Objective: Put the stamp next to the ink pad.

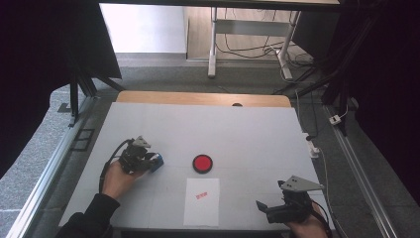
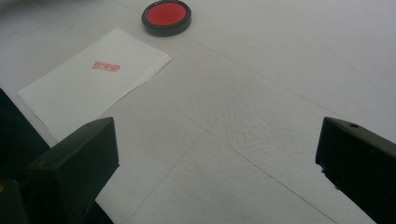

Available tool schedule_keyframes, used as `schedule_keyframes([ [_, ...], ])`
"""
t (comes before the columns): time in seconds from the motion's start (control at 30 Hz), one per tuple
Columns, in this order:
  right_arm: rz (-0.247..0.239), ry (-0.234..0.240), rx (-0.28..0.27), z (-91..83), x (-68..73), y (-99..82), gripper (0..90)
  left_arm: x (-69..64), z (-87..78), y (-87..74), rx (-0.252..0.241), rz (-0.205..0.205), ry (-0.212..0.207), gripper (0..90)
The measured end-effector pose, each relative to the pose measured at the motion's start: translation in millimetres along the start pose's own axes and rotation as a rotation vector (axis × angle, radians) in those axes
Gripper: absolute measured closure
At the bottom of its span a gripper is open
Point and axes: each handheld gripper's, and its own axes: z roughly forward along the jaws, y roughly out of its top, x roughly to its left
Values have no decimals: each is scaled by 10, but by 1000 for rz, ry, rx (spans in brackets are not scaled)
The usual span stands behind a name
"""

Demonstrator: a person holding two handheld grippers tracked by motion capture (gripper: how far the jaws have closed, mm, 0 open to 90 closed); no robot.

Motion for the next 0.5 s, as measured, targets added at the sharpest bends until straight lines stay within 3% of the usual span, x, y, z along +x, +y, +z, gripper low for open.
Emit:
schedule_keyframes([
  [0.27, -2, 2, 1, 0, 2, 0, 0, -1, -54, 8, -37, -13, -7, 524],
  [0.5, -1, 3, 0, 0, 5, 1, 0, -3, -163, 12, -102, -21, -28, 361],
])
